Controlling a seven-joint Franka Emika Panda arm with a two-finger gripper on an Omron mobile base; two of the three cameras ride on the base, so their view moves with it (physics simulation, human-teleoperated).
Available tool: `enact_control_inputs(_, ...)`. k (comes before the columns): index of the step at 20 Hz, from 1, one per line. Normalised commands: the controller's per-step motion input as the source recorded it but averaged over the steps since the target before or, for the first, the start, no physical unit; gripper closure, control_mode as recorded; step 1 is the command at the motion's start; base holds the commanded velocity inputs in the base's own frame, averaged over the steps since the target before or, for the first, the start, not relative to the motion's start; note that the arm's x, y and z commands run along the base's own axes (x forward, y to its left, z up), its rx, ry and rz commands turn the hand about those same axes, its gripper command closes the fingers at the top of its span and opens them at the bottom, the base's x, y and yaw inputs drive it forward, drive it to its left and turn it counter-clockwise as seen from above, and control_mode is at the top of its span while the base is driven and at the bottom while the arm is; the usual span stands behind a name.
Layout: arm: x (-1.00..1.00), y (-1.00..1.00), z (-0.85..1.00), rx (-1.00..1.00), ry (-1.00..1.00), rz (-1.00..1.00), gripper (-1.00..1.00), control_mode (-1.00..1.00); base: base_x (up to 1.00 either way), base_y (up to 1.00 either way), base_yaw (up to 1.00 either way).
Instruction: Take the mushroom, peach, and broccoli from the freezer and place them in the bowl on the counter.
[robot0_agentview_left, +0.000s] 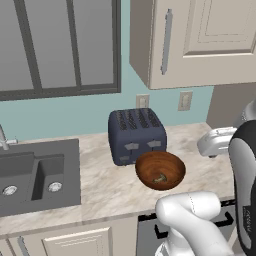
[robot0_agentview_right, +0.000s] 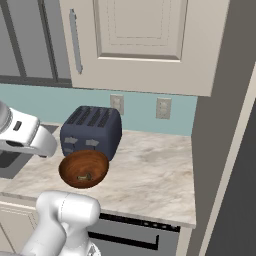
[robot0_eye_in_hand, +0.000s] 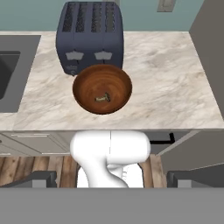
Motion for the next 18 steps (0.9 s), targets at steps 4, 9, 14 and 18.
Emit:
enact_control_inputs(4,-0.08,0.0,0.0,0.0,-0.03,0.0,-1.0,-1.0,0.0,0.0,0.0)
enact_control_inputs(9,-0.01,0.0,0.0,0.0,-0.01,0.0,-1.0,-1.0,0.0,0.0,0.0)
enact_control_inputs(14,0.0,0.0,0.0,0.0,0.0,0.0,-1.0,-1.0,0.0,0.0,0.0)
enact_control_inputs(18,0.0,0.0,0.0,0.0,0.0,0.0,-1.0,1.0,-0.14,0.0,0.0)
